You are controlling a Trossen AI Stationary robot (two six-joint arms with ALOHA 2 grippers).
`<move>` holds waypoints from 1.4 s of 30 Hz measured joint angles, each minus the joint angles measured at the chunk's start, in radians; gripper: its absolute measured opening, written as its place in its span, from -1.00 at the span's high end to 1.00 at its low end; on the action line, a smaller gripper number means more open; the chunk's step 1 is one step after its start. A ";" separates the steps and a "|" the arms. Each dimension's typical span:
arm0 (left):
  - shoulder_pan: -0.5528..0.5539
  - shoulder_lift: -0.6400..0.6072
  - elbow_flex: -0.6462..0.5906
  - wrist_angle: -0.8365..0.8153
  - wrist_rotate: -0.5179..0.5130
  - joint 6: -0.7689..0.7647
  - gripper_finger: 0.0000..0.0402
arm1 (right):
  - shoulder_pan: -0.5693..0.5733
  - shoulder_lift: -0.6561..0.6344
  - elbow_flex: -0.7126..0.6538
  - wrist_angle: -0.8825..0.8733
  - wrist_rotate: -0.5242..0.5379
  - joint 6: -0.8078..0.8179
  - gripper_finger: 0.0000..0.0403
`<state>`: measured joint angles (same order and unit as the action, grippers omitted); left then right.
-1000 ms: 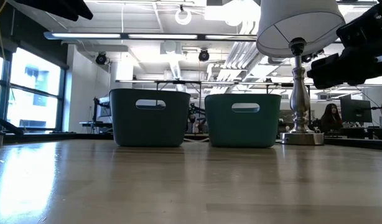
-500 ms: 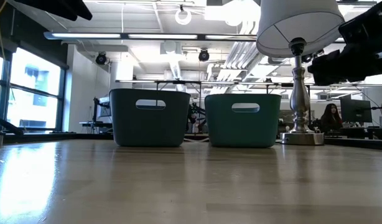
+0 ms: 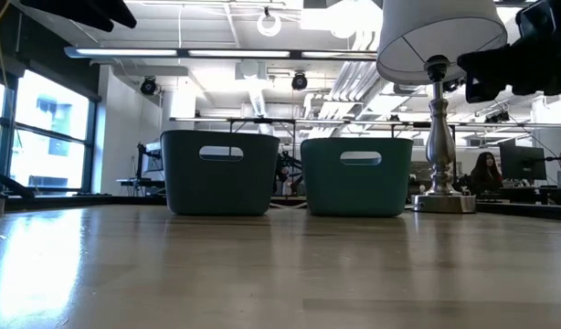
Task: Pick & Place USB Port
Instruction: Return To Home Position
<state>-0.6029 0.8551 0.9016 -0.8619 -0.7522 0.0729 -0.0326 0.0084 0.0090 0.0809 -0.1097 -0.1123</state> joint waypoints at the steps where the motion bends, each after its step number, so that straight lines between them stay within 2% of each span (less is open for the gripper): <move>1: 0.000 0.000 0.000 0.000 -0.001 0.002 -0.05 | 0.000 0.002 0.000 -0.002 0.000 0.000 1.00; 8: 0.000 0.000 0.000 0.042 -0.019 0.008 -0.05 | 0.000 0.005 0.000 -0.014 0.000 0.000 1.00; 15: -0.041 0.000 -0.007 0.193 -0.104 0.150 -0.05 | 0.000 0.005 0.000 -0.014 0.002 0.000 1.00; 21: -0.157 -0.049 -0.102 0.353 -0.186 0.289 -0.05 | 0.000 0.005 0.000 -0.014 0.002 0.000 1.00; 27: -0.250 -0.176 -0.241 0.479 -0.286 0.282 -0.05 | 0.000 0.005 0.000 -0.014 0.002 0.000 1.00; 30: -0.270 -0.253 -0.309 0.568 -0.245 0.234 -0.05 | 0.000 0.006 0.000 -0.014 0.002 0.000 1.00; 33: -0.269 -0.308 -0.358 0.573 -0.165 0.124 -0.05 | 0.000 0.006 0.000 -0.014 0.002 0.000 1.00; 36: -0.270 -0.334 -0.411 0.548 -0.066 -0.033 -0.05 | 0.000 0.006 0.000 -0.014 0.002 0.000 1.00; 38: -0.269 -0.334 -0.446 0.581 -0.027 -0.051 -0.05 | 0.000 0.006 0.000 -0.014 0.002 0.000 1.00; 42: -0.268 -0.296 -0.516 0.709 -0.123 0.004 -0.05 | 0.000 0.006 0.000 -0.014 0.002 0.000 1.00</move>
<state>-0.8707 0.5594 0.3858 -0.1528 -0.8748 0.0765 -0.0324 0.0144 0.0090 0.0673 -0.1078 -0.1123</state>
